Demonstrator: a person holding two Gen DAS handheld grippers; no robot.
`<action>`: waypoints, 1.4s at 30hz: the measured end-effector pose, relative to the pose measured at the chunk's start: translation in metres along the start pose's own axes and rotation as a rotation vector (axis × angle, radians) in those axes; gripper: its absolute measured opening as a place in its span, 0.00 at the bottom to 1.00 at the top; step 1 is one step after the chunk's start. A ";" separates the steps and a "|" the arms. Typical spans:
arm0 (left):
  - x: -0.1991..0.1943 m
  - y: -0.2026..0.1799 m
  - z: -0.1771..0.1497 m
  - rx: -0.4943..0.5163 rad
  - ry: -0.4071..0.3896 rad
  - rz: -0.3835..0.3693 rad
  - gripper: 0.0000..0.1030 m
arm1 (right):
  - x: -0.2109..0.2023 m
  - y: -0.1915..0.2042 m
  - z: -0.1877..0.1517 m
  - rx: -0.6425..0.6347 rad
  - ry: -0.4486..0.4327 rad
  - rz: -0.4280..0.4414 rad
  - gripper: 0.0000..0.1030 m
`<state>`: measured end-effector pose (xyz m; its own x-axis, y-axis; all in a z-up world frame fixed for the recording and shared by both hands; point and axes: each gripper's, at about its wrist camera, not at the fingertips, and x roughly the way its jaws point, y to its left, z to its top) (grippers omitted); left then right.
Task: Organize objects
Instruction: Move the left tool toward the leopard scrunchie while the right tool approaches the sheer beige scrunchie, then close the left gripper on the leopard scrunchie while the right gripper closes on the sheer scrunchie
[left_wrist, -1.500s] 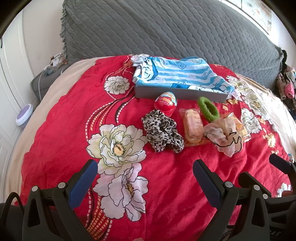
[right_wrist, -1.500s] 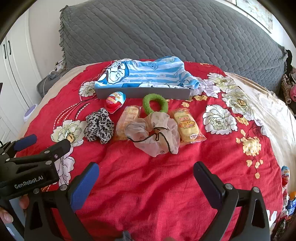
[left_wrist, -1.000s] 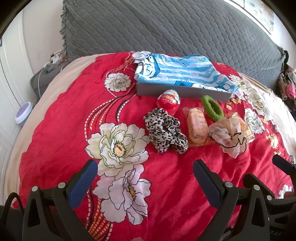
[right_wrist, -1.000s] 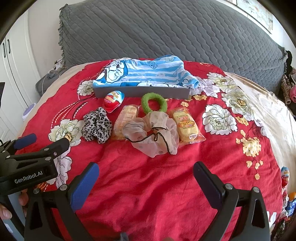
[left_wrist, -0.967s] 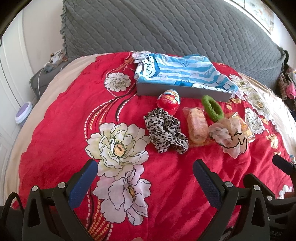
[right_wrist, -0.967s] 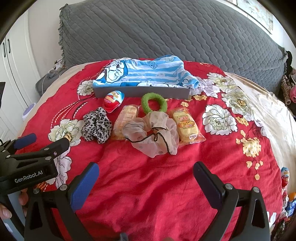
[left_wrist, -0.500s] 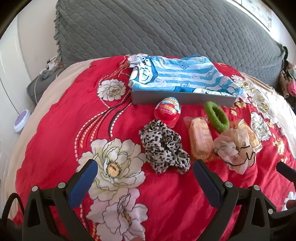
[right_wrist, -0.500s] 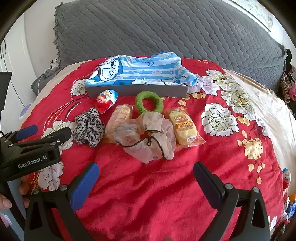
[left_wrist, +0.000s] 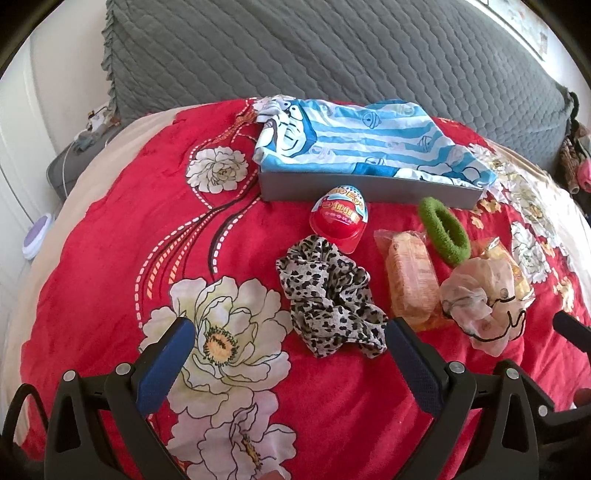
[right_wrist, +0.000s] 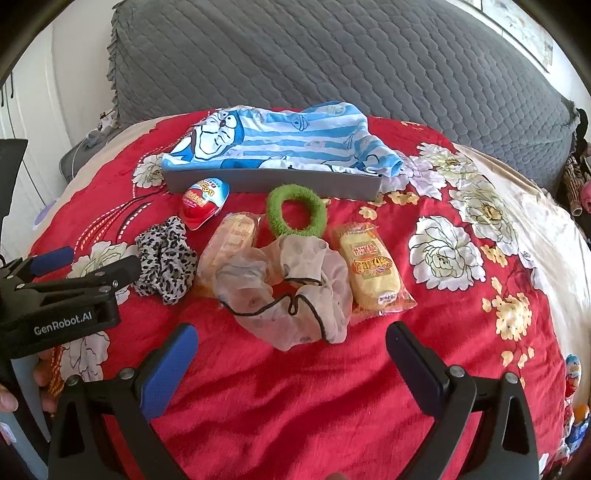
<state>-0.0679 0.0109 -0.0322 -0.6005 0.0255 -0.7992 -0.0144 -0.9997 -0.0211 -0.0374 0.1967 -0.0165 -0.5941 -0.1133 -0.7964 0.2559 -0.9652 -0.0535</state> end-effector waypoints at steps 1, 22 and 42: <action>0.000 0.000 0.000 0.000 0.000 0.000 0.99 | 0.001 0.000 0.001 -0.001 -0.001 -0.001 0.99; 0.026 0.004 0.005 -0.007 0.029 0.024 0.99 | 0.027 0.007 0.013 -0.074 0.008 -0.005 0.99; 0.066 0.008 0.007 -0.044 0.083 0.018 0.99 | 0.062 0.010 0.016 -0.098 0.046 -0.013 0.95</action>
<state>-0.1133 0.0045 -0.0803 -0.5316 0.0091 -0.8469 0.0320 -0.9990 -0.0308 -0.0836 0.1768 -0.0567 -0.5628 -0.0879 -0.8219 0.3232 -0.9386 -0.1209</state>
